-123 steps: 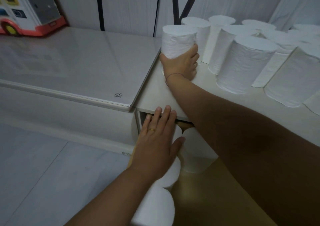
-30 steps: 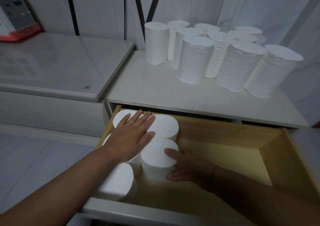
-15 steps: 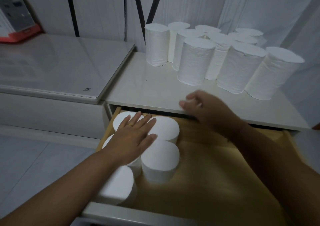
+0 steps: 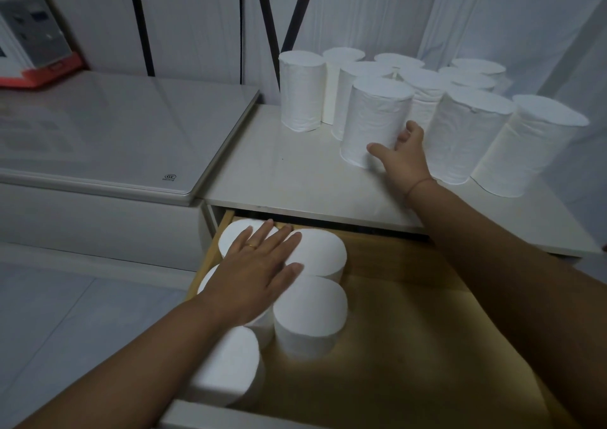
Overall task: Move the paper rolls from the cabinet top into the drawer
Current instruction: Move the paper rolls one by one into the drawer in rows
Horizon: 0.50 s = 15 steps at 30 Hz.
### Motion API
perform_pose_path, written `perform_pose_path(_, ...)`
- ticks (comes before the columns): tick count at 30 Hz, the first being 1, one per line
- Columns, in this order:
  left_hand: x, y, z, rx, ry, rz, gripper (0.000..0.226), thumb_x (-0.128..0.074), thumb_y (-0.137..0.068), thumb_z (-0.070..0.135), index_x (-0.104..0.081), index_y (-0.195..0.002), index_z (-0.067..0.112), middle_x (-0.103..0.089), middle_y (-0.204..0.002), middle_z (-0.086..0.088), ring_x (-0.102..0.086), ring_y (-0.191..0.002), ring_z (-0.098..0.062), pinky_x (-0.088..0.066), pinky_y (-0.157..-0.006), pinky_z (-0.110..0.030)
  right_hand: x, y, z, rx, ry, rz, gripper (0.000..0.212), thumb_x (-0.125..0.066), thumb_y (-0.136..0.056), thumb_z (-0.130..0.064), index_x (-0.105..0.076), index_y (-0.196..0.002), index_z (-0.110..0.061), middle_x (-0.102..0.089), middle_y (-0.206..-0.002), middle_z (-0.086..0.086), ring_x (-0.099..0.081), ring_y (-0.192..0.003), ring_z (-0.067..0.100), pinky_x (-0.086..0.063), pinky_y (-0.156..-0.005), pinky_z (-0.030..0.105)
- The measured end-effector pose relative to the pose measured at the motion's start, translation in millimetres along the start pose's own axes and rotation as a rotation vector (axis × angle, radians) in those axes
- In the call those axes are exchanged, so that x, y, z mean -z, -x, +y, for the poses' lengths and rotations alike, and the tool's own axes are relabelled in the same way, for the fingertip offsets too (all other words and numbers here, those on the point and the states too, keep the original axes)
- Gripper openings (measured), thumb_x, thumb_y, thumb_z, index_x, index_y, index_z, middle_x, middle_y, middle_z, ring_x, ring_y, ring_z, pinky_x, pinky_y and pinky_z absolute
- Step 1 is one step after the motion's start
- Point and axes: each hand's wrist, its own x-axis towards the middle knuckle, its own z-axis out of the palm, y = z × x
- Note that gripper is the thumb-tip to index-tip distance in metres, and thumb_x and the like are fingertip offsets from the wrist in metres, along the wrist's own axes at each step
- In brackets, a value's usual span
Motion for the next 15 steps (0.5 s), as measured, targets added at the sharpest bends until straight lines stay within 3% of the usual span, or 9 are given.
perform_pose_path(4, -1, -1, -1, -0.005, -0.004, -0.002, 0.061, -0.01, -0.091, 0.062, -0.008, -0.147, 0.04, -0.001, -0.155, 0.019, 0.019, -0.138, 0.002, 0.017, -0.11, -0.022, -1, 8, 5, 0.042, 0.024, -0.039, 0.075, -0.059, -0.083, -0.012, -0.017, -0.145, -0.013, -0.057, -0.104, 0.01, -0.057, -0.094, 0.016, -0.043, -0.091, 0.027)
perform_pose_path(7, -2, -1, -1, -0.008, -0.006, 0.01, 0.06, -0.012, -0.092, 0.061, -0.01, -0.148, 0.039, -0.004, -0.155, 0.017, 0.017, -0.139, 0.001, 0.014, -0.112, -0.025, -5, 11, 5, 0.092, 0.051, -0.059, 0.064, -0.055, -0.084, -0.01, -0.025, -0.141, -0.015, -0.062, -0.097, 0.018, -0.06, -0.093, 0.021, -0.046, -0.09, 0.029)
perform_pose_path(10, -2, -1, -1, -0.009, -0.014, 0.011, 0.059, -0.013, -0.093, 0.06, -0.011, -0.148, 0.038, -0.005, -0.156, 0.017, 0.017, -0.139, 0.001, 0.014, -0.112, -0.025, -11, 1, -2, 0.11, 0.004, -0.051, 0.07, -0.064, -0.081, -0.011, -0.026, -0.14, -0.014, -0.05, -0.112, 0.009, -0.051, -0.102, 0.016, -0.042, -0.1, 0.032)
perform_pose_path(13, -1, -1, -1, -0.007, -0.011, 0.008, 0.059, -0.013, -0.093, 0.061, -0.01, -0.148, 0.038, -0.005, -0.156, 0.017, 0.019, -0.138, 0.002, 0.015, -0.111, -0.024, -18, -17, -8, 0.086, -0.042, -0.185, 0.096, -0.076, -0.076, -0.022, -0.012, -0.146, -0.016, -0.034, -0.141, 0.009, -0.038, -0.126, 0.019, -0.034, -0.107, 0.033)
perform_pose_path(15, -1, -2, -1, -0.005, -0.016, 0.008, 0.06, -0.012, -0.092, 0.061, -0.01, -0.148, 0.039, -0.005, -0.156, 0.017, 0.019, -0.138, 0.002, 0.017, -0.11, -0.023, -23, -28, -10, 0.058, -0.08, -0.269, 0.107, -0.08, -0.071, -0.025, -0.006, -0.147, -0.017, -0.031, -0.147, 0.008, -0.037, -0.131, 0.021, -0.034, -0.11, 0.039)
